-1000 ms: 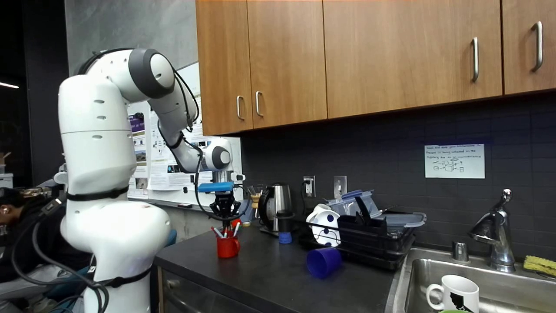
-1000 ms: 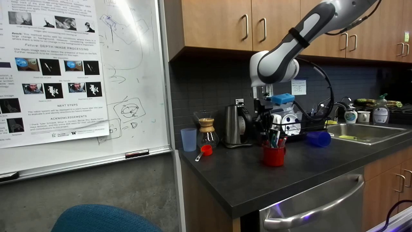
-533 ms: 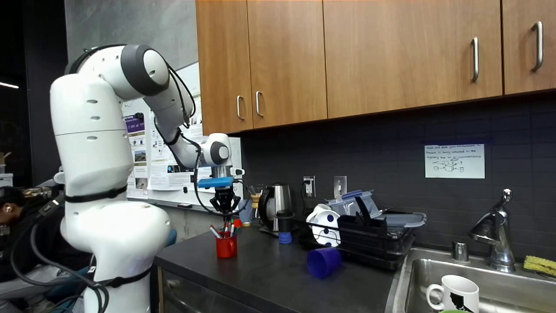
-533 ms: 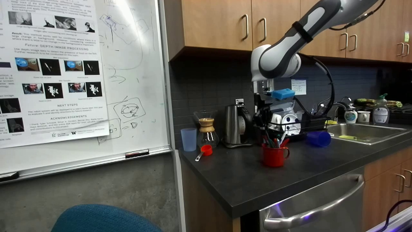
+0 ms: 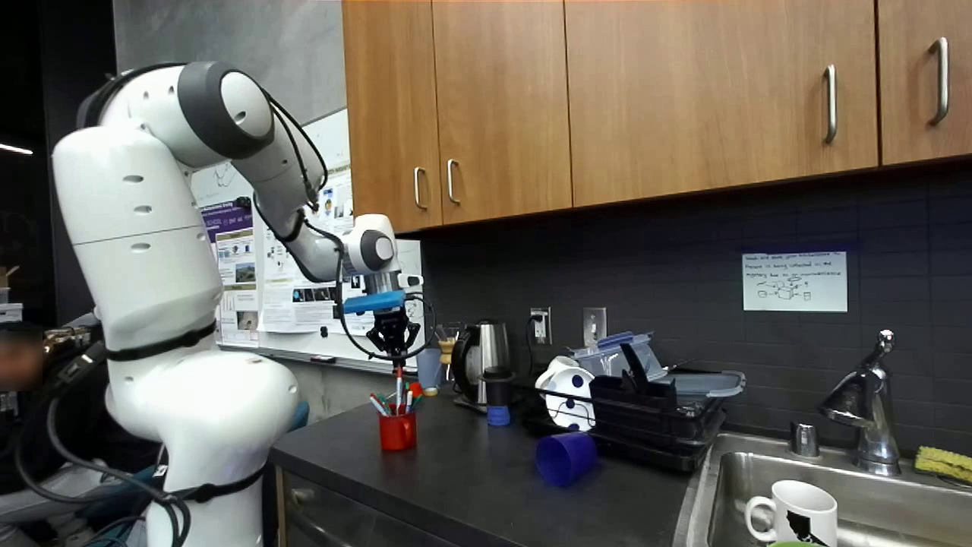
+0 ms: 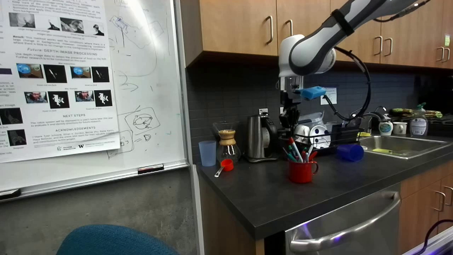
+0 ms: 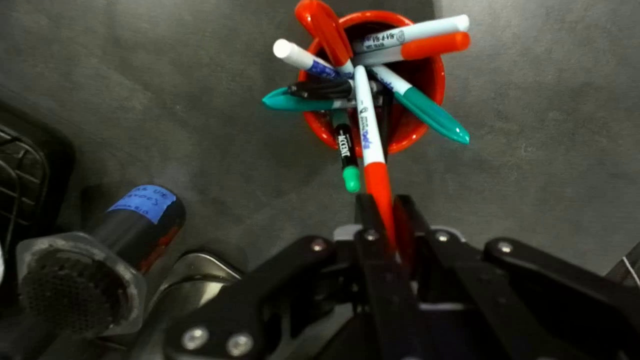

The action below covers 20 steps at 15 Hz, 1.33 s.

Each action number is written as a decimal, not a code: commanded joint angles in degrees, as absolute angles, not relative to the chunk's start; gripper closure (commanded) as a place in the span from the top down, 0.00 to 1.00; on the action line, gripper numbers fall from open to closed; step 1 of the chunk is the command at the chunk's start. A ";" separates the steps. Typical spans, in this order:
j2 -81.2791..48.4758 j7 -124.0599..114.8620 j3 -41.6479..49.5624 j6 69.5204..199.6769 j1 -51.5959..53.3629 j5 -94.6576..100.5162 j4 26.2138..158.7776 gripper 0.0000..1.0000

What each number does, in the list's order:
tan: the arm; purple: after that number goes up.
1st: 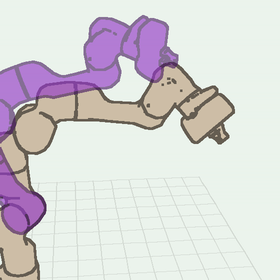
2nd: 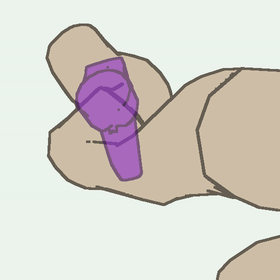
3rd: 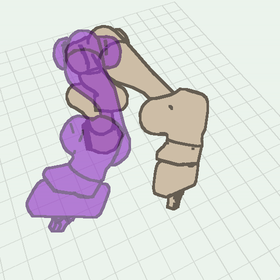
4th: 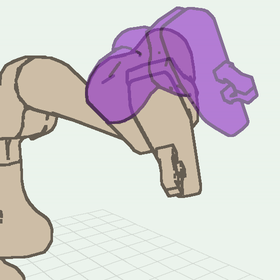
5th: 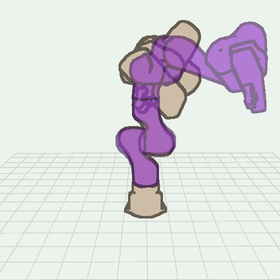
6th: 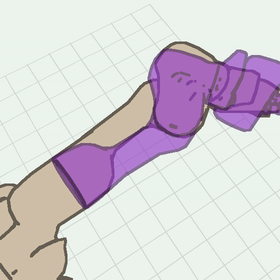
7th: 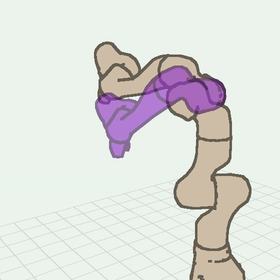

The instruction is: Take the red marker out of the red mug.

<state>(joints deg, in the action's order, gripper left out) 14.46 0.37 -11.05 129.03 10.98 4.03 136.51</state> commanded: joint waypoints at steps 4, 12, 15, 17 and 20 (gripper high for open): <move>19.18 -0.16 -13.37 126.75 11.97 7.04 136.08 0.03; 19.98 4.53 -16.82 110.51 16.92 5.73 130.88 0.03; 18.74 7.11 -17.53 107.08 18.77 5.22 129.28 0.03; 18.16 8.37 -18.18 106.09 19.66 5.21 128.84 0.03; 16.82 11.01 -18.94 106.78 20.73 5.75 129.06 0.03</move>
<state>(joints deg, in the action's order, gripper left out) 19.07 8.09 -18.57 107.81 19.71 5.52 130.63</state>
